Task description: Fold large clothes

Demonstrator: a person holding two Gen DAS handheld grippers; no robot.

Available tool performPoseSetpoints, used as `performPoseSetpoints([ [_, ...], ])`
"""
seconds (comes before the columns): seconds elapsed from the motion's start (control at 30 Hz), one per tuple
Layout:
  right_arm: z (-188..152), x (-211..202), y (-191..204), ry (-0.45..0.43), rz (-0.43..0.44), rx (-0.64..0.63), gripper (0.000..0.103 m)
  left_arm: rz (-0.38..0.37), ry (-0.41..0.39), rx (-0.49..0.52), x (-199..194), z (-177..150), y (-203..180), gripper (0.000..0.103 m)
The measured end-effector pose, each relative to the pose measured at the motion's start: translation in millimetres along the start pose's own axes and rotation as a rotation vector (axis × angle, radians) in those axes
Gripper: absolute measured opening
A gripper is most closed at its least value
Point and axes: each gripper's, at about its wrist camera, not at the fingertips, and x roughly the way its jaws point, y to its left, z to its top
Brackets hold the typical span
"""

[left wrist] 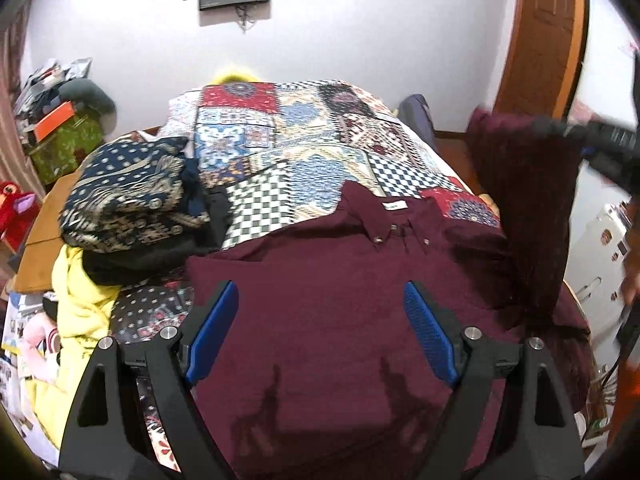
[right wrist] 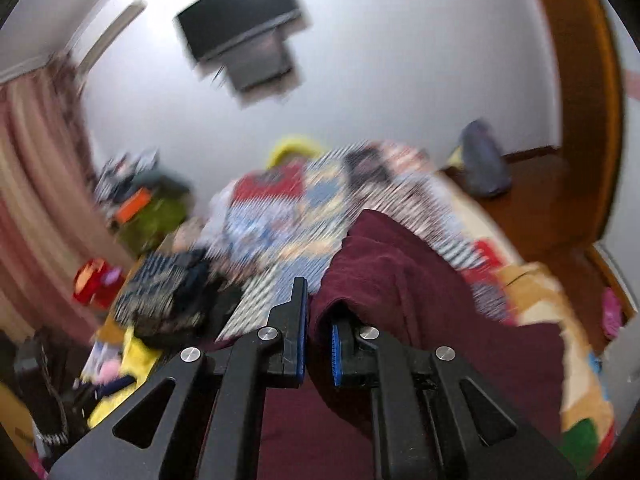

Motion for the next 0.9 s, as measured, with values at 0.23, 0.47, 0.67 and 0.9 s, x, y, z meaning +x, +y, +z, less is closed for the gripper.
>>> performPoseSetpoints([
  [0.23,-71,88,51,0.355,0.089,-0.119,0.009,0.033,0.014,-0.052,-4,-14,30,0.084],
  [0.47,-114,101,62,0.501,0.087,-0.191,0.014,0.047,0.052,-0.089,2,-26,45,0.084],
  [0.67,-104,82,47,0.568,0.203,-0.099,0.038,0.043,0.060,-0.070,5,-23,35,0.084],
  [0.9,-89,35,16,0.471,0.146,-0.069,0.039,0.025,0.042,0.022,7,-10,2,0.084],
])
